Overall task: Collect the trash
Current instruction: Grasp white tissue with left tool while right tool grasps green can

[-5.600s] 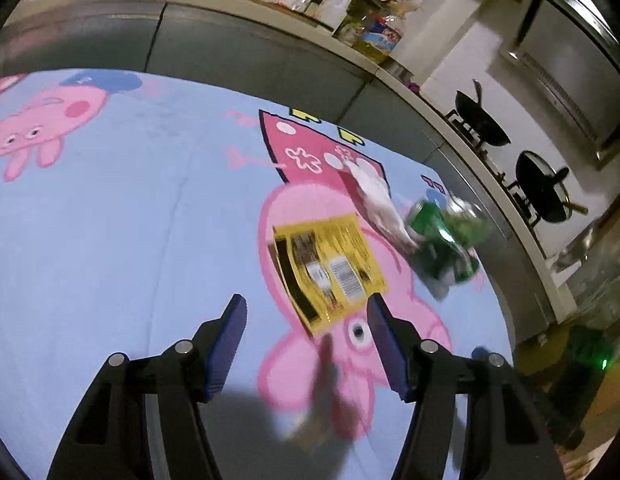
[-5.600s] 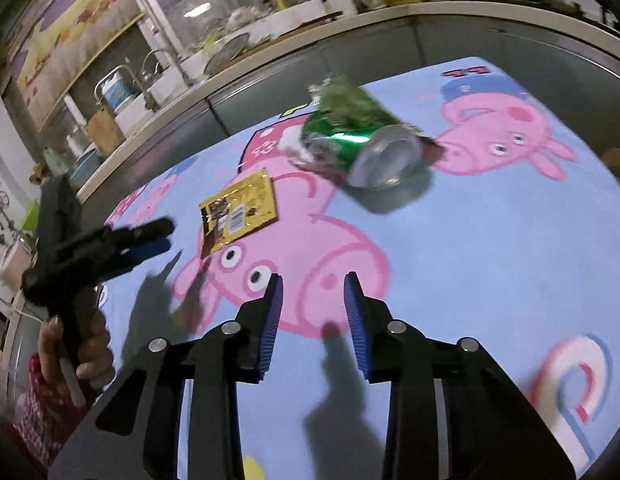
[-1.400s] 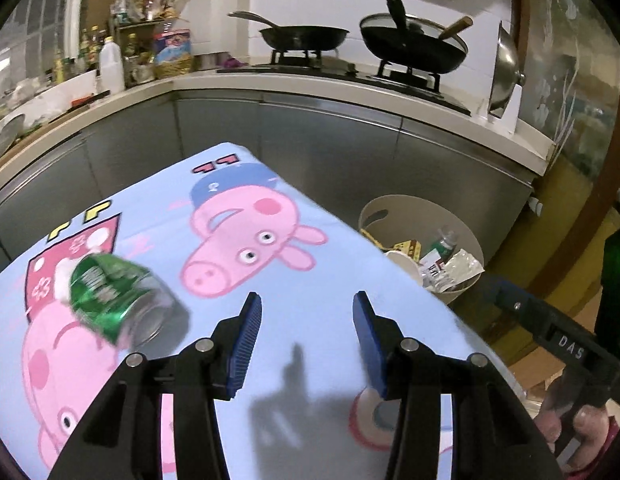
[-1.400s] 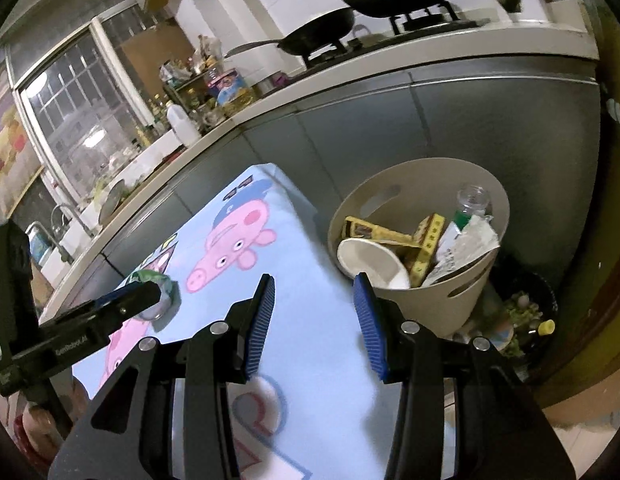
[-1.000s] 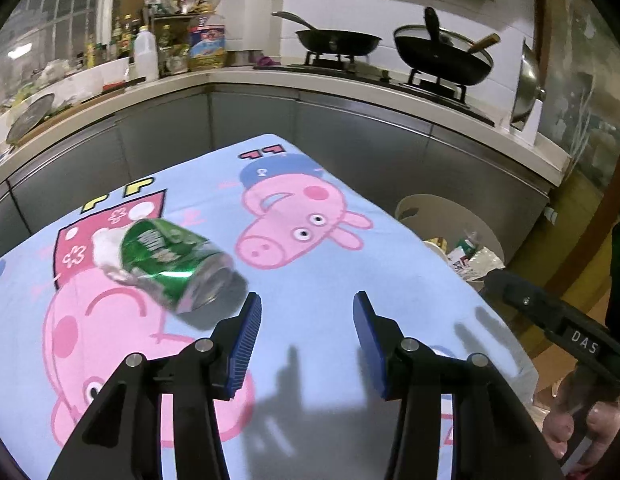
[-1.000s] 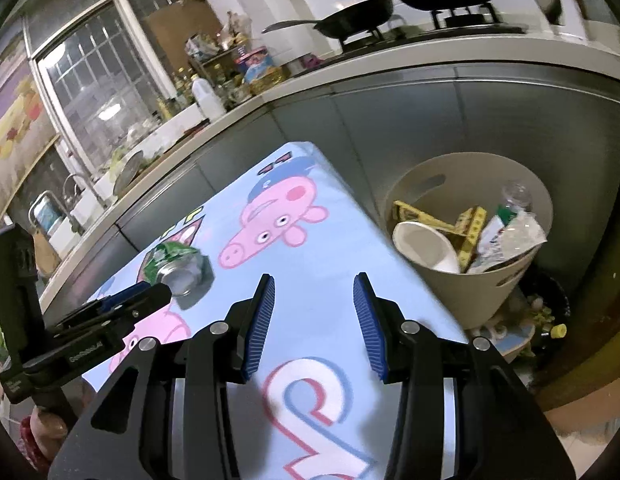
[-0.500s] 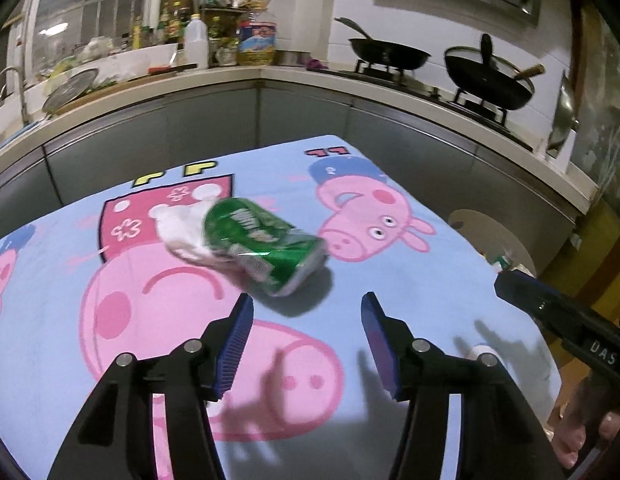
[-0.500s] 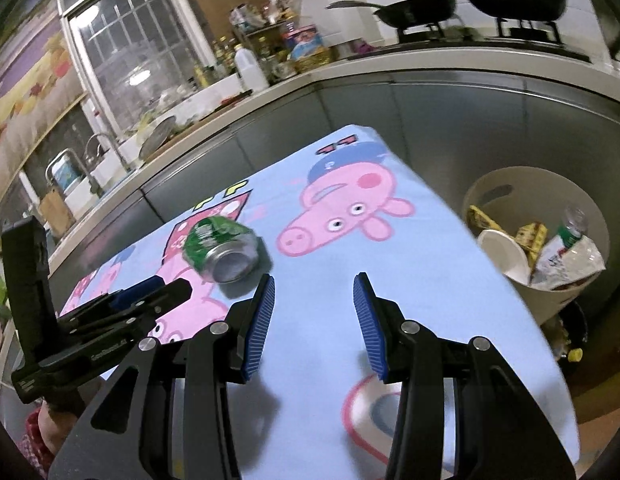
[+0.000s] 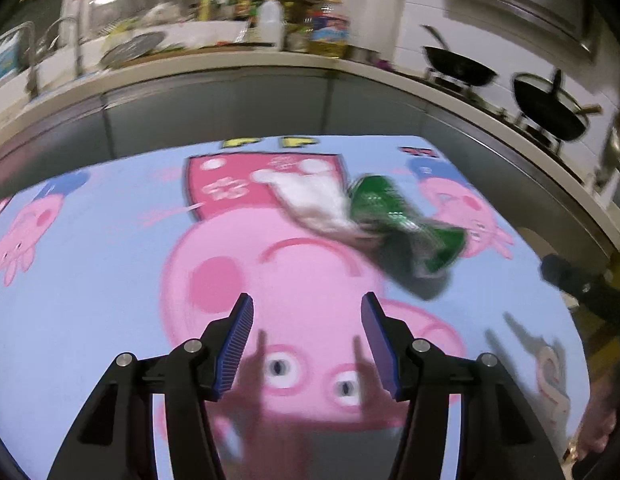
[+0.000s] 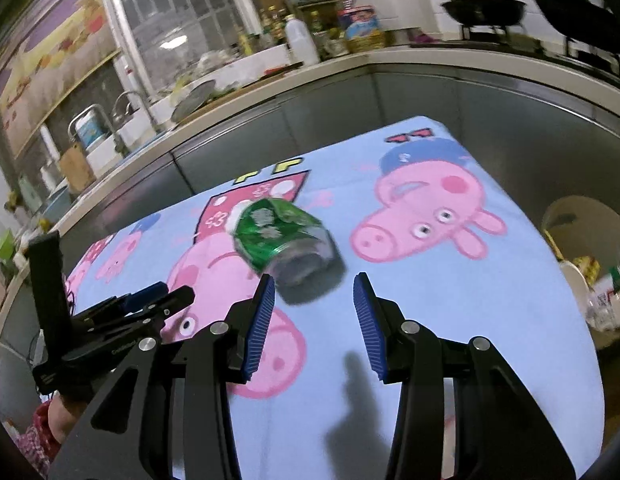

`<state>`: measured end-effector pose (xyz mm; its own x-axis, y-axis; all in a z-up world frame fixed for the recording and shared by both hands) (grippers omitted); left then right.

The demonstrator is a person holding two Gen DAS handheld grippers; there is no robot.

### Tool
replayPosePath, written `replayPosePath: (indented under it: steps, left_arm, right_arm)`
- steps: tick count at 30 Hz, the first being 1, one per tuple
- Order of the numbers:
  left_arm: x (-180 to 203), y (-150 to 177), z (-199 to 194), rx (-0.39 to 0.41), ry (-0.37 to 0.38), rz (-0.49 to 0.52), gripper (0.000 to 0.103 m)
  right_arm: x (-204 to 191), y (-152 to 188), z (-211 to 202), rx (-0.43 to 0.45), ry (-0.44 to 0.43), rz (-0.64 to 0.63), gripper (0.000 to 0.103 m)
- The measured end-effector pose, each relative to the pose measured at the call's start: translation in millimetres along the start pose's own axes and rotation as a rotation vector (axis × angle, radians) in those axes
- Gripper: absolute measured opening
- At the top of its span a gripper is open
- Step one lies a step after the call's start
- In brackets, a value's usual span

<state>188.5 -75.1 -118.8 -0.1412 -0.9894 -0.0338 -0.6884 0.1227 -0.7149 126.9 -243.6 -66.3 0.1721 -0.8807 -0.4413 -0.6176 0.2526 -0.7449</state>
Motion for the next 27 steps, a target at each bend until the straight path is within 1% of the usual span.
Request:
replayPosePath:
  steps: [4, 8, 10, 13, 15, 18, 20, 22, 24, 25, 26, 27]
  left_arm:
    - [-32.3, -0.2, 6.8, -0.007, -0.025, -0.055, 0.056]
    - [-50.4, -7.4, 12.3, -0.020, 0.004, -0.111, 0.056]
    - [-54.1, -13.6, 13.6, -0.022, 0.023, -0.128, 0.056]
    - [-50.8, -23.9, 13.2, -0.024, 0.094, -0.151, 0.056]
    - [-42.8, -28.4, 12.7, -0.027, 0.142, -0.149, 0.056]
    - [-31.0, -33.8, 16.2, -0.039, 0.186, -0.150, 0.056]
    - [-24.8, -37.2, 21.0, -0.057, 0.217, -0.156, 0.056]
    - [-19.8, -43.4, 27.1, -0.086, 0.269, -0.172, 0.056]
    - [-14.7, -55.4, 36.7, -0.124, 0.352, -0.203, 0.057]
    - [-13.1, -60.6, 42.2, -0.144, 0.380, -0.218, 0.065]
    - [-11.2, -66.8, 49.5, -0.164, 0.406, -0.235, 0.068]
    - [-8.6, -73.0, 58.4, -0.185, 0.427, -0.250, 0.068]
  right_arm:
    - [-11.9, -15.2, 24.9, -0.028, -0.044, -0.014, 0.041]
    - [-17.1, -29.3, 49.9, -0.057, -0.058, -0.026, 0.042]
    - [-19.5, -31.4, 57.2, -0.063, -0.066, -0.036, 0.046]
    - [-9.9, -42.4, 65.2, -0.053, -0.072, -0.014, 0.048]
    - [4.6, -52.9, 74.4, -0.056, -0.086, 0.043, 0.048]
    - [28.2, -64.7, 93.4, -0.082, -0.105, 0.119, 0.049]
    - [38.8, -62.8, 112.1, -0.138, -0.162, 0.187, 0.049]
    - [43.9, -56.7, 123.9, -0.176, -0.212, 0.246, 0.049]
    - [45.8, -47.3, 131.7, -0.201, -0.256, 0.283, 0.049]
    - [46.1, -43.6, 133.2, -0.202, -0.275, 0.292, 0.051]
    - [46.0, -39.5, 133.3, -0.200, -0.304, 0.308, 0.051]
    - [44.8, -34.9, 133.7, -0.203, -0.331, 0.322, 0.052]
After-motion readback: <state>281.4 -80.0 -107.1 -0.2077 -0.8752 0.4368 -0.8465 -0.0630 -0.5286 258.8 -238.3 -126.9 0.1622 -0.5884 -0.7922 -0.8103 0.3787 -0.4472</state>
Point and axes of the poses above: each gripper's, at about its wrist camera, not at the fingertips, and z roughly the way its jaws point, x to its right, y to its underside, the point moved 9 cm from there along z, roughly the way its jaws point, and after that the axes turned 14 degrees about -y, right-handed, at the moved point
